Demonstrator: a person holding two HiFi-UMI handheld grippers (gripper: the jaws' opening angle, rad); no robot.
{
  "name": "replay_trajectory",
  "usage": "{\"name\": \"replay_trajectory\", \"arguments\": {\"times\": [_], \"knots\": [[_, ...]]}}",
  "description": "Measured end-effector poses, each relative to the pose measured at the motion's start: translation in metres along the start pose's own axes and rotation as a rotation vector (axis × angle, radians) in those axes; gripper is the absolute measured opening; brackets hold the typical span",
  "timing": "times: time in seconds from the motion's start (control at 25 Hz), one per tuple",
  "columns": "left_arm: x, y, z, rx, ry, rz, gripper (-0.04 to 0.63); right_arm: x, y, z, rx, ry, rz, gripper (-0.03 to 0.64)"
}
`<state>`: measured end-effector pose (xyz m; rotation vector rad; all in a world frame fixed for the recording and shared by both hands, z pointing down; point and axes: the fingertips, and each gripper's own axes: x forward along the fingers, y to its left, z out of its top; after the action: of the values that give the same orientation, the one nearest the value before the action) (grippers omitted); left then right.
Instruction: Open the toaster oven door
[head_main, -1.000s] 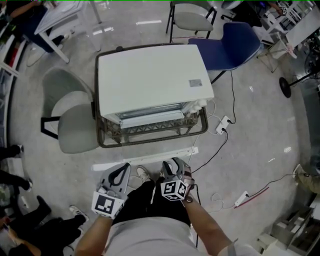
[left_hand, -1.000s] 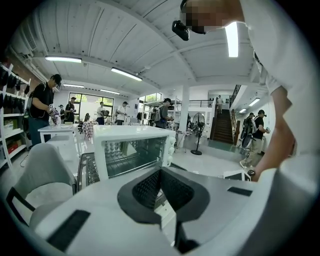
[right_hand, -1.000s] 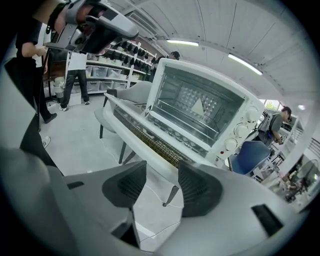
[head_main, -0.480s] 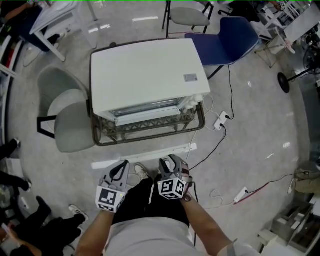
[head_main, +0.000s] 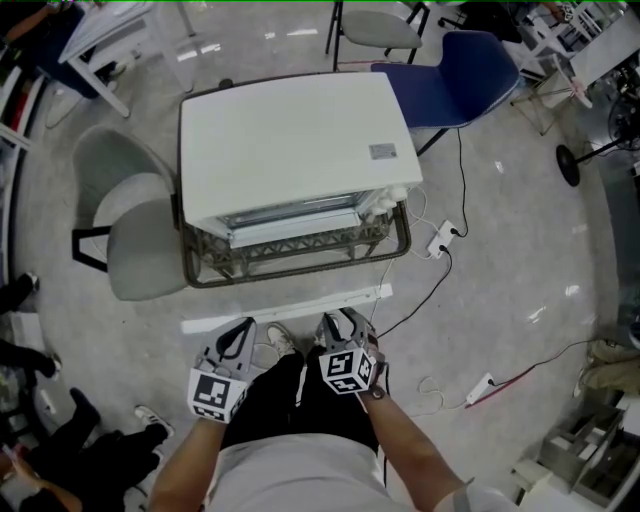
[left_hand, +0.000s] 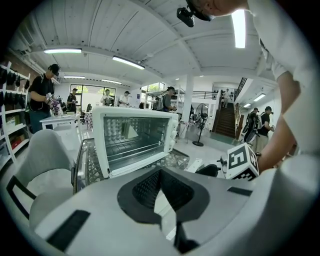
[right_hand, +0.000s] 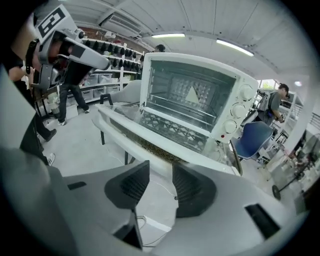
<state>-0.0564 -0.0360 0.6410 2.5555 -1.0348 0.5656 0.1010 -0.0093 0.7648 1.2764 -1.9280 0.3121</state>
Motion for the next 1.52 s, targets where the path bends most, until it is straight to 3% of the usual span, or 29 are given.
{"name": "replay_trajectory", "arguments": {"times": [0.36,1.04,1.52], "knots": [[-0.006,0.002,-0.002,-0.014,0.001,0.017,0.017,0.012,0.001,-0.018,0.113,0.067,0.046,0.140],[-0.034,0.019,-0.019,-0.020,0.044,0.090,0.017,0.054,0.009,-0.063,0.221,0.194,0.111,0.117],[-0.043,0.028,-0.033,-0.026,0.067,0.108,0.017,0.078,0.011,-0.083,0.239,0.261,0.132,0.110]]}}
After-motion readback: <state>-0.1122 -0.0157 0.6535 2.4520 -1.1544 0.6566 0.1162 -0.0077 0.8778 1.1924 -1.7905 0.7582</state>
